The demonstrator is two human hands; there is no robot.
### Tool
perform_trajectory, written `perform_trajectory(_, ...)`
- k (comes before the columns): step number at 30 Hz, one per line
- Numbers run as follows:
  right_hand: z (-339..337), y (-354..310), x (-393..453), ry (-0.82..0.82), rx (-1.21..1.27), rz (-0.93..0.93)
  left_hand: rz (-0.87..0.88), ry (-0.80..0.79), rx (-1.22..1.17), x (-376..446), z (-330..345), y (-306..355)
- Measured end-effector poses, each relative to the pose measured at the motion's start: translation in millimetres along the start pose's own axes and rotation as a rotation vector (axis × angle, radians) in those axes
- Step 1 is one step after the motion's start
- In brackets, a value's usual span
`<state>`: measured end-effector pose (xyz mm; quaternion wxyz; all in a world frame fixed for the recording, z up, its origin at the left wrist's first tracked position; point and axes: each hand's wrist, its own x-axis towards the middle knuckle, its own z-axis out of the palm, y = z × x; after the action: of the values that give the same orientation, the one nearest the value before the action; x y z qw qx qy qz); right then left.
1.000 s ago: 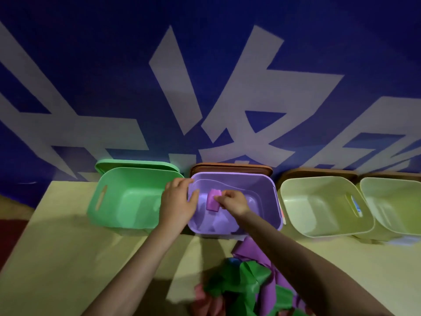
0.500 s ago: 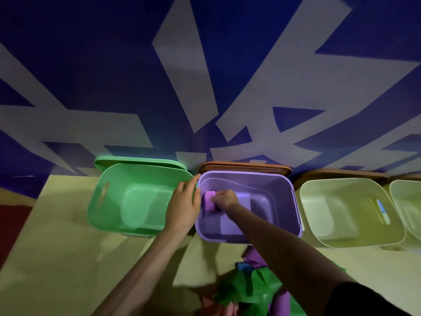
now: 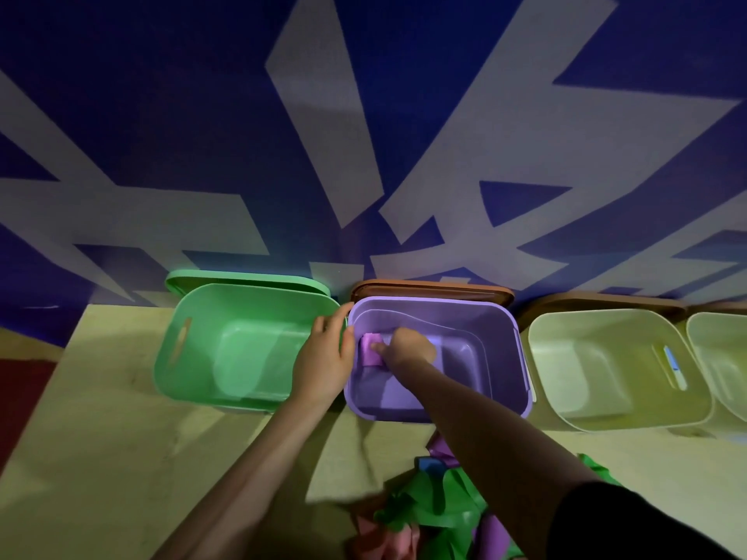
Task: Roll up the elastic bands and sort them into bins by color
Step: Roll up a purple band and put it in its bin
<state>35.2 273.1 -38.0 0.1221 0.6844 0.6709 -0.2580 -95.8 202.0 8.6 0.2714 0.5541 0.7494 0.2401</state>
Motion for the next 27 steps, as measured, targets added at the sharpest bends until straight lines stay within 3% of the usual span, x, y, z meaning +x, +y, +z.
perform_trajectory(5,-5,-7,-7,-0.13,-0.083,-0.12,-0.015,-0.015,0.035,0,-2,5)
perform_trajectory(9,-19,0,-13,-0.075,-0.08,-0.137,-0.014,-0.022,0.065,2,-7,10)
perform_trajectory(21,-49,38,-39,-0.095,0.212,-0.065,-0.032,0.006,0.17,-21,-28,31)
perform_trajectory(27,-79,51,-79,-0.009,0.406,-0.131,0.026,0.078,0.191,-56,-39,51)
